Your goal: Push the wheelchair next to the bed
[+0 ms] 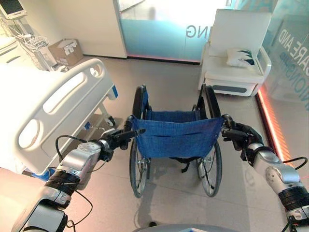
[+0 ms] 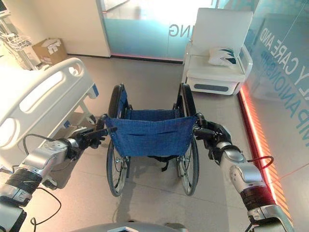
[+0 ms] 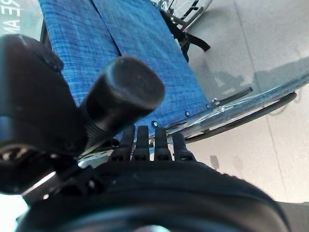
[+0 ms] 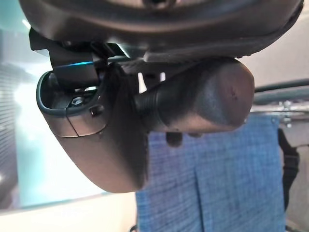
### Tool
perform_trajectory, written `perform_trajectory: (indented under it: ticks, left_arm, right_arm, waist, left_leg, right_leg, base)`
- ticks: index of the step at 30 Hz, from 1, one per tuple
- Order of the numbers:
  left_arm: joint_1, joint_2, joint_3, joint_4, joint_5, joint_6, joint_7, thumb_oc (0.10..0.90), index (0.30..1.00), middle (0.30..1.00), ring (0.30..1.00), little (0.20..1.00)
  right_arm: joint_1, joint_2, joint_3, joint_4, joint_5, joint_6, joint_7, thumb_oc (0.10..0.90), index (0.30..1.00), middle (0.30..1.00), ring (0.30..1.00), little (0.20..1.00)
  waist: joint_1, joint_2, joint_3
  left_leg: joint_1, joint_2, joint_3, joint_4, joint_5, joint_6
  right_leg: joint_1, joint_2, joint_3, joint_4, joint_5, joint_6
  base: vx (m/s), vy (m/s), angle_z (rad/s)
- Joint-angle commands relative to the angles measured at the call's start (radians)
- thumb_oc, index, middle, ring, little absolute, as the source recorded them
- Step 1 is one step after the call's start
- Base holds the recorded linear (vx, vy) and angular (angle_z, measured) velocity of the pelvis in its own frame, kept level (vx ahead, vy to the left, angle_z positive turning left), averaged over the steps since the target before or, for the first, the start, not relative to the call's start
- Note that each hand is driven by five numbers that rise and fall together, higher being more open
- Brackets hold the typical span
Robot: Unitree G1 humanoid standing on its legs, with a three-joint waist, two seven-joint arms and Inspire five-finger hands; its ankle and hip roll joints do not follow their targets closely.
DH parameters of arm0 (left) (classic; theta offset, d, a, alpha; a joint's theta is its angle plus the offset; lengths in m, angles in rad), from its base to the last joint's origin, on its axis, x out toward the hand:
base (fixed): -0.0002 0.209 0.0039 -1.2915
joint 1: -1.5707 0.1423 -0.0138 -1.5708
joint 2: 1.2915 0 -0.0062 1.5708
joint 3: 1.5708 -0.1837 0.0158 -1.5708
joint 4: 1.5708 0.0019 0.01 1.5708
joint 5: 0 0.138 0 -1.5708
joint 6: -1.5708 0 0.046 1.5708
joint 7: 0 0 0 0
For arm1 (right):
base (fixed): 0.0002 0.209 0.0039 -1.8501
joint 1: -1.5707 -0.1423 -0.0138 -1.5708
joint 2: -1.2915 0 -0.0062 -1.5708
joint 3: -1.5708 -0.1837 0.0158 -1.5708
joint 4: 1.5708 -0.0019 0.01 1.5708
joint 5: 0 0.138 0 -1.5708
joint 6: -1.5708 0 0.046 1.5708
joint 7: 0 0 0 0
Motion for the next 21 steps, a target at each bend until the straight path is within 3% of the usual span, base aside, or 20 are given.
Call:
perform_trajectory:
  ticks: [1,8,14,18,21]
  left_arm:
    - [-0.125,-0.075,-0.048,0.071,0.037,-0.068,0.025,0.400,0.300,0.300,0.300,0.300]
    - [-0.134,-0.056,-0.038,0.122,0.051,-0.074,0.007,0.400,0.300,0.300,0.300,0.300]
    - [-0.180,-0.072,-0.066,0.223,0.073,-0.071,0.001,0.400,0.300,0.300,0.300,0.300]
    - [-0.203,-0.092,-0.082,0.279,0.082,-0.054,0.001,0.400,0.300,0.300,0.300,0.300]
    - [-0.196,-0.100,-0.093,0.300,0.085,-0.051,0.002,0.400,0.300,0.300,0.300,0.300]
  right_arm:
    - [-0.071,0.122,0.146,-0.037,0.047,-0.027,0.115,0.400,0.300,0.300,0.300,0.300]
    - [-0.121,0.140,0.134,-0.005,0.012,-0.022,0.116,0.400,0.300,0.300,0.300,0.300]
    - [-0.161,0.117,0.138,0.030,-0.019,-0.014,0.130,0.400,0.300,0.300,0.300,0.300]
    - [-0.192,0.096,0.146,0.055,-0.035,0.000,0.147,0.400,0.300,0.300,0.300,0.300]
    - [-0.198,0.062,0.151,0.051,-0.042,0.004,0.164,0.400,0.300,0.300,0.300,0.300]
  waist:
    - [0.020,-0.014,0.045]
    - [0.033,-0.011,0.072]
    - [0.012,-0.001,0.067]
    - [-0.008,-0.013,0.058]
    - [-0.038,-0.028,0.063]
  left_leg:
    - [-0.022,-0.071,-0.016,0.163,-0.138,0.017]
    - [-0.038,-0.091,-0.044,0.216,-0.164,0.050]
    - [-0.031,-0.100,-0.076,0.207,-0.163,0.056]
    - [-0.004,-0.125,-0.102,0.202,-0.182,0.056]
    - [0.028,-0.155,-0.132,0.212,-0.221,0.055]
  right_leg:
    - [-0.073,-0.047,-0.024,0.145,0.003,0.043]
    - [-0.128,-0.104,0.029,0.286,0.035,0.065]
    - [-0.207,-0.119,0.082,0.444,0.109,0.048]
    - [-0.251,-0.100,0.075,0.340,0.124,0.051]
    - [-0.318,-0.054,0.083,0.225,0.158,0.071]
  base:
    - [0.04,0.112,-0.12]
    - [0.06,0.123,-0.14]
    - [0.10,0.085,-0.08]
    - [0.19,-0.010,0.11]
    - [0.27,-0.120,0.13]
